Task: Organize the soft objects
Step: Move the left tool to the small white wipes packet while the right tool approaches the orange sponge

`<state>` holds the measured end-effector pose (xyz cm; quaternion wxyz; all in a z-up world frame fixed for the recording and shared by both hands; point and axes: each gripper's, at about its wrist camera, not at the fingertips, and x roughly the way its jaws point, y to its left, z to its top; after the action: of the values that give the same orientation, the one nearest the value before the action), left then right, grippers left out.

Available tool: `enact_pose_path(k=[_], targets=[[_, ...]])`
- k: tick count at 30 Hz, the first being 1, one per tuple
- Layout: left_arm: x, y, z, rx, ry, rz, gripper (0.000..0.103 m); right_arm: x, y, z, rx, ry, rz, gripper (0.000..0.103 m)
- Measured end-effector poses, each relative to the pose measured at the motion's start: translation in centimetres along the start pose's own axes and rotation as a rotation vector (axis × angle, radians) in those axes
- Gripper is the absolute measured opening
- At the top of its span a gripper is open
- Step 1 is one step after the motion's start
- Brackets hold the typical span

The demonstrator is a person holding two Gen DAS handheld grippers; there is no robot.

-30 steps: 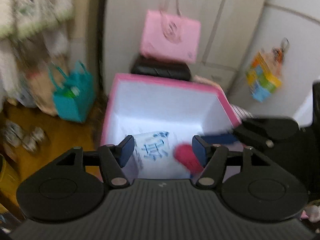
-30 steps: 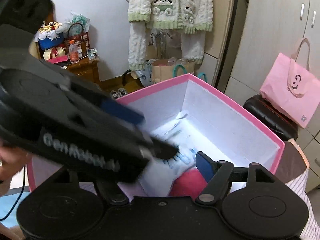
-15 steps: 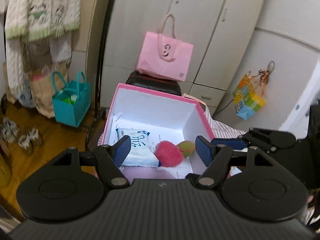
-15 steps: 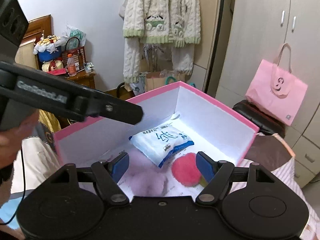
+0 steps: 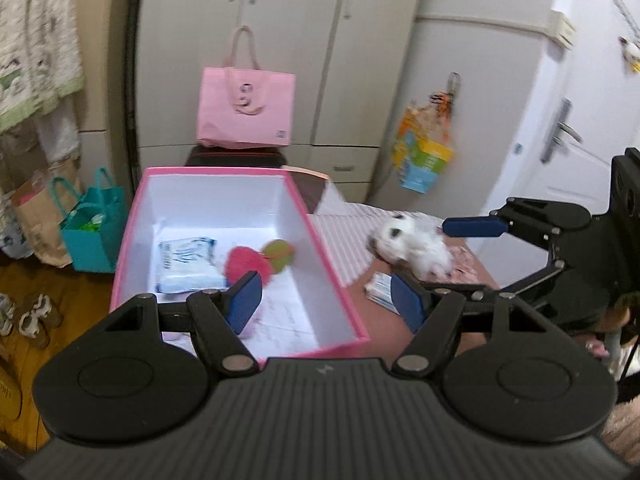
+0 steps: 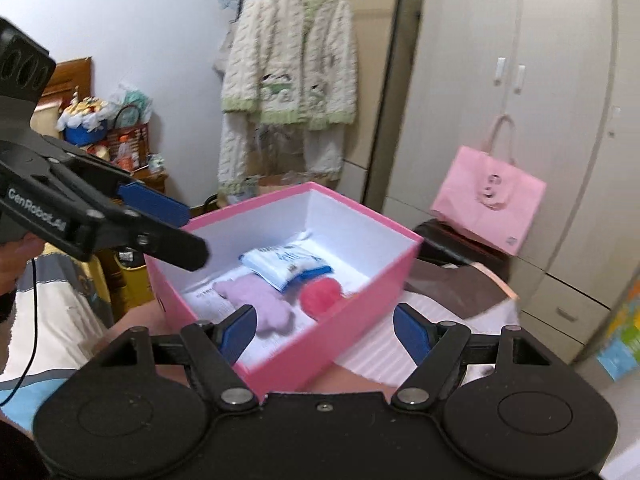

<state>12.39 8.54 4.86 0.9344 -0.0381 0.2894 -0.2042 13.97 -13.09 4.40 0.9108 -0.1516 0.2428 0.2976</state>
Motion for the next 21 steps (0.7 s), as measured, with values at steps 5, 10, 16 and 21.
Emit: enact_pose_path(k=[5, 10, 16, 21], targets=[[0.2, -3.0, -0.9, 0.066, 0.019, -0.031, 0.07, -3.0, -1.7, -3.0, 0.011, 0.015, -0.074, 0.08], [1.2, -5.8, -1.7, 0.131, 0.05, -0.059, 0.071, -4.7, -4.4, -6.1, 0.105, 0.034, -0.082, 0.08], [3.5, -9.0, -2.5, 0.19, 0.088, -0.075, 0.071, -5.1, -6.0, -10.1, 0.16, 0.052, -0.102, 0.08], [6.7, -11.2, -3.1, 0.232, 0.131, -0.06, 0.071, -4.9, -6.7, -13.2, 0.089, 0.028, -0.16, 0.08]])
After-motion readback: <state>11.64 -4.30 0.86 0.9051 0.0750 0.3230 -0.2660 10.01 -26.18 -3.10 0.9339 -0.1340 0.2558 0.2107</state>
